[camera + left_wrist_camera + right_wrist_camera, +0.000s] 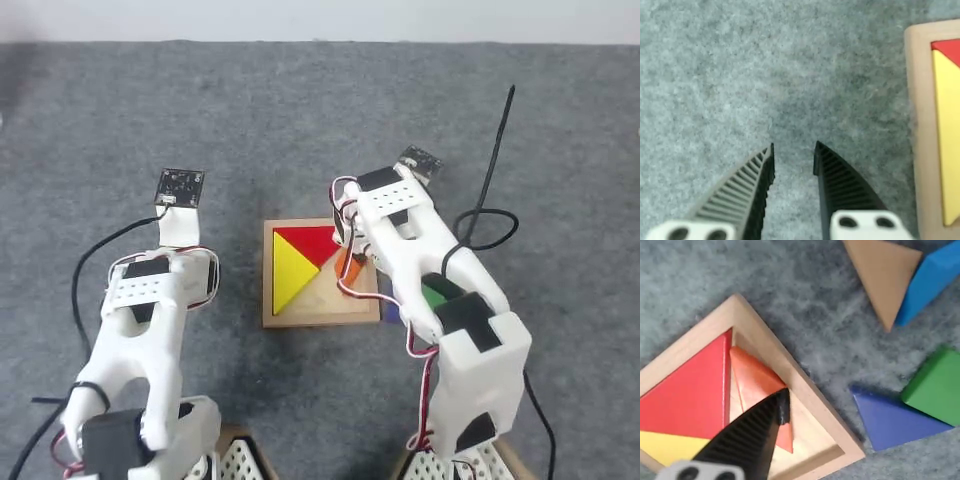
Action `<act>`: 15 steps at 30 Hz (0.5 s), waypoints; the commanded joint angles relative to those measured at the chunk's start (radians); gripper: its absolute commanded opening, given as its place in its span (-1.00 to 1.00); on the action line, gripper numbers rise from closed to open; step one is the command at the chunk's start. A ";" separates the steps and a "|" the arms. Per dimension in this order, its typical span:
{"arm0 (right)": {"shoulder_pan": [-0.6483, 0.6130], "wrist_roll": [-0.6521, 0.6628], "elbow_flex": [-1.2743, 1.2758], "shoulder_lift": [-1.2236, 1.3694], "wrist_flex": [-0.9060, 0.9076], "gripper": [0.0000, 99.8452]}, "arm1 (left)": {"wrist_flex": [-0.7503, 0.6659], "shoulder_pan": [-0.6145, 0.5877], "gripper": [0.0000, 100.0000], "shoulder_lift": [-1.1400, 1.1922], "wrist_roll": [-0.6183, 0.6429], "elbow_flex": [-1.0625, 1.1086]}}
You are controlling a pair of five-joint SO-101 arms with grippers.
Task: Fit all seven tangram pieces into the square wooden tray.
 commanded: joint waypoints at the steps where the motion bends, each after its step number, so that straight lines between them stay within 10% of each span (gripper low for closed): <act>1: -0.007 0.006 -0.035 0.025 0.001 0.36 | -0.020 0.006 -0.75 -0.006 -0.005 -0.004; 15: -0.012 0.005 -0.029 -0.091 -0.068 0.36 | -0.020 0.006 -0.75 -0.006 -0.005 -0.004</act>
